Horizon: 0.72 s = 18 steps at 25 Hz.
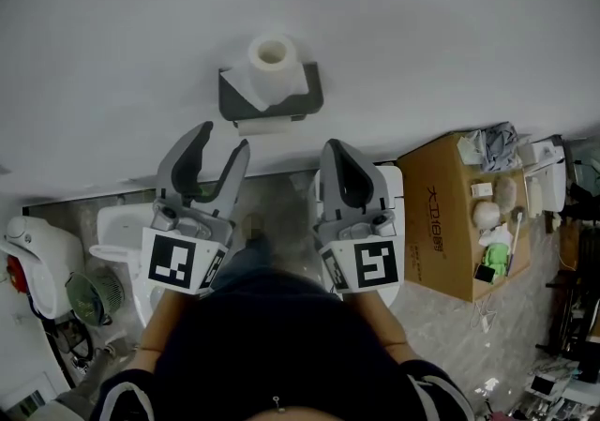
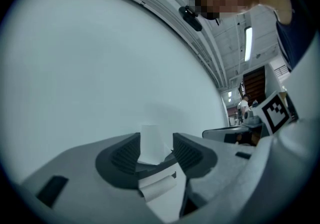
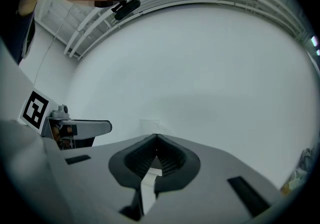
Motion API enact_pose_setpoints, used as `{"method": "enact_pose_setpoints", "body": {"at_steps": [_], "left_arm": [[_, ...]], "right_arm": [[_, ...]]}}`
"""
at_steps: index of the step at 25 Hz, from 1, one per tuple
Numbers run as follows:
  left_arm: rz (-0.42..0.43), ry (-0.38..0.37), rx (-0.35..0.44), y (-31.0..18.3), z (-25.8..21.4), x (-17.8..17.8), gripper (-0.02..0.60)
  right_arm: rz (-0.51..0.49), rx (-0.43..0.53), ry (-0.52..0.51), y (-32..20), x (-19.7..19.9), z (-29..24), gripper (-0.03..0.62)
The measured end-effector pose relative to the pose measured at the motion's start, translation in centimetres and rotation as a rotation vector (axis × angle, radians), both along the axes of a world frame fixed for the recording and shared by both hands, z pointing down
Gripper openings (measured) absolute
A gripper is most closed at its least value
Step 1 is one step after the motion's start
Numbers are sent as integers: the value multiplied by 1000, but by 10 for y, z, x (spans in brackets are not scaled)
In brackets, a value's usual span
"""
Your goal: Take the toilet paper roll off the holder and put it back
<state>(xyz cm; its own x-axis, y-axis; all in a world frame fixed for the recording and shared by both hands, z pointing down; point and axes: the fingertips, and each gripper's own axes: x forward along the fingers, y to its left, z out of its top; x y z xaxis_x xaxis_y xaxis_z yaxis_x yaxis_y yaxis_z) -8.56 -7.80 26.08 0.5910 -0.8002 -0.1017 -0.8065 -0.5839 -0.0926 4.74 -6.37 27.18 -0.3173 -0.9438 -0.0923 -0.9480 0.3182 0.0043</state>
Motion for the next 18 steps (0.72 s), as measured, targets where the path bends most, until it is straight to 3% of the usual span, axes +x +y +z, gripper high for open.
{"method": "enact_pose_setpoints", "body": {"at_steps": [6, 18], "left_arm": [[66, -30, -25, -32, 9, 15, 244], [155, -95, -58, -76, 11, 26, 273]], "right_arm": [[31, -7, -6, -28, 5, 4, 16], [93, 6, -6, -67, 5, 0, 17]]}}
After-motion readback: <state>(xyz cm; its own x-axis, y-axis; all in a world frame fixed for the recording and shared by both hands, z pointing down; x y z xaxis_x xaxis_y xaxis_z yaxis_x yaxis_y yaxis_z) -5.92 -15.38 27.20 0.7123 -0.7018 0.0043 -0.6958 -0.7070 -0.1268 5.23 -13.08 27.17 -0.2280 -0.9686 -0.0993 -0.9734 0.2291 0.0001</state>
